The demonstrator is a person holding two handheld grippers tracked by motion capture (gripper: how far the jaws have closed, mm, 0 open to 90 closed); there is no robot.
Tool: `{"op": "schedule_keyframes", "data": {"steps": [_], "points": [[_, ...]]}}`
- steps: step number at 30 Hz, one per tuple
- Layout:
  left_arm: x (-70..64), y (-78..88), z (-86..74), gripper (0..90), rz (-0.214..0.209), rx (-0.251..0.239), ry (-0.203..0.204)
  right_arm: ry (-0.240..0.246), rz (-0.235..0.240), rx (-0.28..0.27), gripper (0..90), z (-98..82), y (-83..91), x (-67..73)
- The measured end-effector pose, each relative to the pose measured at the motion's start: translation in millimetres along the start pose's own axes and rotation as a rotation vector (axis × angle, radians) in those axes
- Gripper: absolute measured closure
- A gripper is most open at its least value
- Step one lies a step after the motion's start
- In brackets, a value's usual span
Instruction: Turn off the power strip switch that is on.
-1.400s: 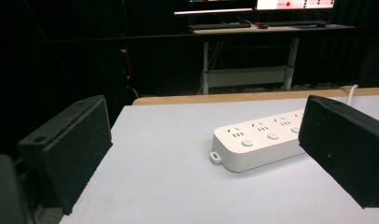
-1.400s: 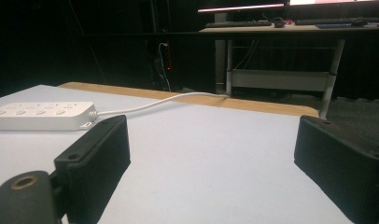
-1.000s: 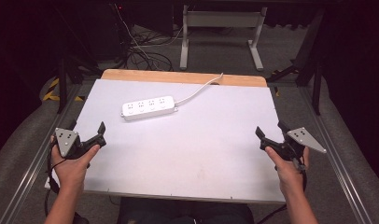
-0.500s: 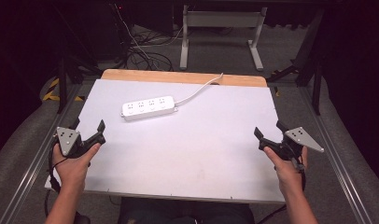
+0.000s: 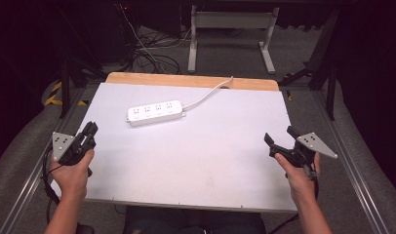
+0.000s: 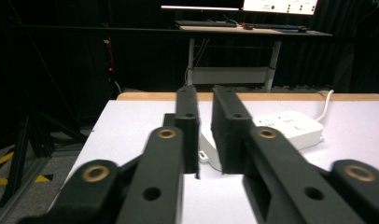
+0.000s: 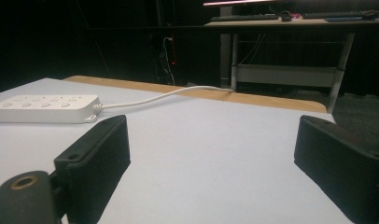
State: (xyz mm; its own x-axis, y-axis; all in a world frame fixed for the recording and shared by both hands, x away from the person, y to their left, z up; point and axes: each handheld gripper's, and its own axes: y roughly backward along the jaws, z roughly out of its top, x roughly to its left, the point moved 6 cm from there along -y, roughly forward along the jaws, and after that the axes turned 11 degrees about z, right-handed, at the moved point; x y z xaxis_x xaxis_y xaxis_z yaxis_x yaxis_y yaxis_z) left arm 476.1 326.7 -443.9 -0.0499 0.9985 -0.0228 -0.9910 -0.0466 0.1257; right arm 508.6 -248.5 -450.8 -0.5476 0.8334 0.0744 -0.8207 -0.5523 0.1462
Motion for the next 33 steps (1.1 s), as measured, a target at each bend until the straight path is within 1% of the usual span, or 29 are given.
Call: {"op": "schedule_keyframes", "data": {"steps": [1,2,3,4,7,9,12,13,15,20,22,26,27,29,30,33], "points": [[0.1,0.1,1.4,84.8,0.0,-0.001,-0.001,0.0,0.0,0.0,11.3,0.0,0.0,0.0],[0.2,0.1,2.8,89.6,0.0,-0.001,-0.01,0.001,-0.001,0.0,11.3,0.2,-0.4,0.0],[-0.7,-0.1,5.3,89.9,-0.012,0.004,-0.013,0.0,0.0,0.0,11.3,0.1,-0.7,0.2],[-0.7,-0.1,5.3,89.9,-0.012,0.004,-0.013,0.0,0.002,0.0,11.3,0.0,-1.0,0.1],[-2.7,-0.9,9.1,90.0,-0.022,0.006,-0.039,0.0,-0.001,0.001,11.3,0.0,-1.1,-0.7],[-4.2,-1.6,11.8,90.0,-0.026,0.004,-0.044,-0.001,0.0,0.003,11.3,-0.2,-1.2,-0.8],[-4.8,-3.2,16.9,90.0,-0.025,-0.005,-0.05,-0.002,0.0,0.004,11.3,-0.5,-1.4,-0.8],[-4.6,-4.4,20.1,90.0,-0.025,-0.005,-0.052,-0.003,0.001,0.004,11.3,-0.6,-1.5,-0.7],[-4.4,-5.2,21.5,90.0,-0.025,-0.003,-0.055,-0.002,-0.001,0.006,11.3,-0.9,-1.7,-0.6],[-5.7,-11.5,25.3,90.0,-0.046,0.035,-0.059,-0.005,-0.001,0.011,11.3,-1.5,-2.6,-1.2],[-8.1,-15.9,26.9,90.0,-0.057,0.061,-0.08,-0.006,-0.002,0.011,11.3,-1.7,-2.8,-1.3],[-10.7,-21.2,31.4,90.0,-0.069,0.08,-0.094,-0.007,-0.003,0.013,11.3,-1.8,-2.6,-1.5],[-13.4,-25.1,35.0,90.0,-0.078,0.097,-0.109,-0.009,-0.005,0.013,11.3,-1.8,-2.3,-1.7],[-17.5,-28.9,38.6,90.0,-0.096,0.113,-0.131,-0.009,-0.005,0.012,11.3,-1.5,-2.2,-1.9],[-17.5,-28.9,38.6,90.0,-0.096,0.113,-0.131,-0.009,-0.005,0.012,11.3,-1.4,-2.3,-2.0],[-23.4,-35.0,43.3,90.0,-0.113,0.135,-0.171,-0.01,-0.003,0.012,11.3,-1.4,-3.0,-1.9]]}}
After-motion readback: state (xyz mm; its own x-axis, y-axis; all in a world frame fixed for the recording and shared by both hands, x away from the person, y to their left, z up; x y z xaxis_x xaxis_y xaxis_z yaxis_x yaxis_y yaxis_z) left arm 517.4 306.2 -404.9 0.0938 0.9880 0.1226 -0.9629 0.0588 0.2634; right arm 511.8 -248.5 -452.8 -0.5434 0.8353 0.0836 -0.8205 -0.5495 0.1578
